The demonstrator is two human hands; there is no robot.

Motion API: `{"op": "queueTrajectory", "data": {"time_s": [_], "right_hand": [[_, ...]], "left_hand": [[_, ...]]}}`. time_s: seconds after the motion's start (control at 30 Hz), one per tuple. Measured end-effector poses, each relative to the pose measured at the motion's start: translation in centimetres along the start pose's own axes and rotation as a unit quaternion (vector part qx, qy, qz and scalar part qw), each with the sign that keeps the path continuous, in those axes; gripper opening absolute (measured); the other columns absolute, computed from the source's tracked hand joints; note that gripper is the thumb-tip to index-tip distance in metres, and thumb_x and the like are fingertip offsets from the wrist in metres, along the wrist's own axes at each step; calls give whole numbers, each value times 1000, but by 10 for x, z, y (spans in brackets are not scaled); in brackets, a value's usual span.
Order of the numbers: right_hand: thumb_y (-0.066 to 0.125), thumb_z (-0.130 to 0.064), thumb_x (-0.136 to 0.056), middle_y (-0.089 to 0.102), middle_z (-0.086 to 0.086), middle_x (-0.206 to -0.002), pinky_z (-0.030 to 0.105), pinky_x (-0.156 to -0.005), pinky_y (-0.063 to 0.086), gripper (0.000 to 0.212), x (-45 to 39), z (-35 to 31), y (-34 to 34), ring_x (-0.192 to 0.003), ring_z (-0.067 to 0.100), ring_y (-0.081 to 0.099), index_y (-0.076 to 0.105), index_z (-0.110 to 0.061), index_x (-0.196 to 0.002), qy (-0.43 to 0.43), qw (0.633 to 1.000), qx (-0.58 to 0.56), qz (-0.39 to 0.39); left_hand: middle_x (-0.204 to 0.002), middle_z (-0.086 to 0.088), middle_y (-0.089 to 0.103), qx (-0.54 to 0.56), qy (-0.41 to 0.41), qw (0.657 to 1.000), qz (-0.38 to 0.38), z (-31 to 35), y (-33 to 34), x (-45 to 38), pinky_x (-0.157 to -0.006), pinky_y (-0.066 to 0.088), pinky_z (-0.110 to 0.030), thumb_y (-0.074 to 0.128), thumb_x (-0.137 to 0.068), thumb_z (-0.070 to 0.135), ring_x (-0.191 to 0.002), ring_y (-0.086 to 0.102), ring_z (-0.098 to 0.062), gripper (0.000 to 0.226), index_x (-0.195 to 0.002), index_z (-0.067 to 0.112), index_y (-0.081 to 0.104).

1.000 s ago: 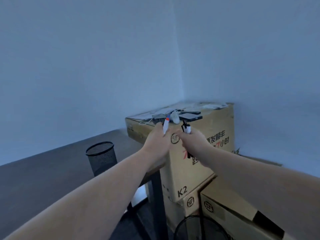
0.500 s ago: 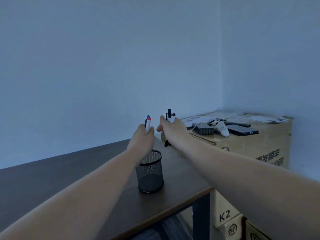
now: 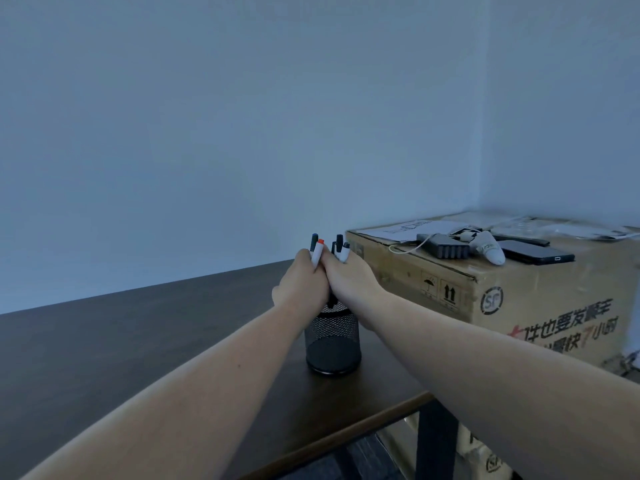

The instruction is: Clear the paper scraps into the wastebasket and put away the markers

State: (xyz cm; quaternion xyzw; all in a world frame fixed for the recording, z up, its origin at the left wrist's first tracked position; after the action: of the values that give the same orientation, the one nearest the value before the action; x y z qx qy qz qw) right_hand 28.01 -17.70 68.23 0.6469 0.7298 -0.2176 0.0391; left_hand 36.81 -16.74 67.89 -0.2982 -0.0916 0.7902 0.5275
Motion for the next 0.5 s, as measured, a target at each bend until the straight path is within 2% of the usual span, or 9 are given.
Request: {"op": "queueTrajectory", "data": {"time_s": [0.1, 0.17, 0.23, 0.33, 0.43, 0.47, 0.5], "right_hand": [[36, -44, -93, 68, 8, -90, 38, -80, 46, 39, -3, -2, -4, -89, 23, 62, 60, -21, -73, -11, 1000, -6, 15], [36, -41, -94, 67, 8, -90, 38, -81, 46, 38, -6, -1, -7, -89, 24, 62, 58, -20, -72, -8, 1000, -11, 16], [37, -42, -93, 67, 10, -93, 40, -83, 46, 37, -9, 8, -5, -91, 25, 62, 58, -20, -73, 11, 1000, 0, 4], [41, -42, -92, 66, 11, -96, 45, -89, 46, 39, -7, 24, -1, -94, 27, 61, 64, -10, -91, 50, 998, 15, -26], [49, -52, -87, 61, 9, -87, 39, -80, 44, 43, -7, 32, 1, -84, 26, 56, 60, -10, -85, 46, 998, 8, -51], [53, -57, -83, 59, 4, -95, 37, -84, 42, 45, -7, 32, 0, -91, 23, 55, 59, -14, -96, 43, 998, 15, -52], [56, -65, -77, 55, 0, -113, 37, -96, 40, 63, -9, 33, -4, -108, 21, 52, 54, -17, -118, 49, 998, 7, -49]], "left_hand": [[-71, -1, 50, 38, 12, 999, 14, -2, 5, -4, -72, 37, -39, 29, -86, 45, -68, 45, -26, 32, -79, 15, 41], [-70, 0, 49, 40, 11, 999, 16, -2, 10, -7, -72, 36, -40, 31, -90, 44, -68, 44, -26, 33, -80, 15, 41], [-74, -3, 50, -8, 2, 1000, 9, -4, 13, -7, -75, 37, -39, 31, -92, 37, -75, 47, -28, 27, -79, 16, 41], [-85, -6, 54, -68, -22, 997, -7, -13, 14, -3, -87, 44, -43, 32, -91, 25, -95, 51, -32, 18, -82, 15, 44], [-103, -13, 55, -41, -27, 998, -27, -17, 10, -4, -88, 45, -45, 40, -84, 24, -104, 53, -36, 7, -80, 18, 42], [-117, -15, 52, -40, -37, 998, -37, -16, 7, -5, -92, 46, -48, 44, -80, 29, -109, 52, -36, 16, -91, 17, 45], [-132, -13, 45, -41, -42, 997, -57, -16, 3, -7, -98, 42, -49, 50, -79, 36, -119, 48, -33, 39, -112, 16, 44]]}}
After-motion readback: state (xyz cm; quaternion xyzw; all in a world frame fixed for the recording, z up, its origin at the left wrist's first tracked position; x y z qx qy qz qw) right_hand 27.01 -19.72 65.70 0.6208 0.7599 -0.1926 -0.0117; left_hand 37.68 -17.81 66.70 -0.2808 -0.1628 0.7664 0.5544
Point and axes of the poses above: each hand's wrist, its own x-axis away from the middle knuckle, its own y-axis out of the palm, z = x × y, the point moved 5 cm from there along -x, towards the middle knuckle
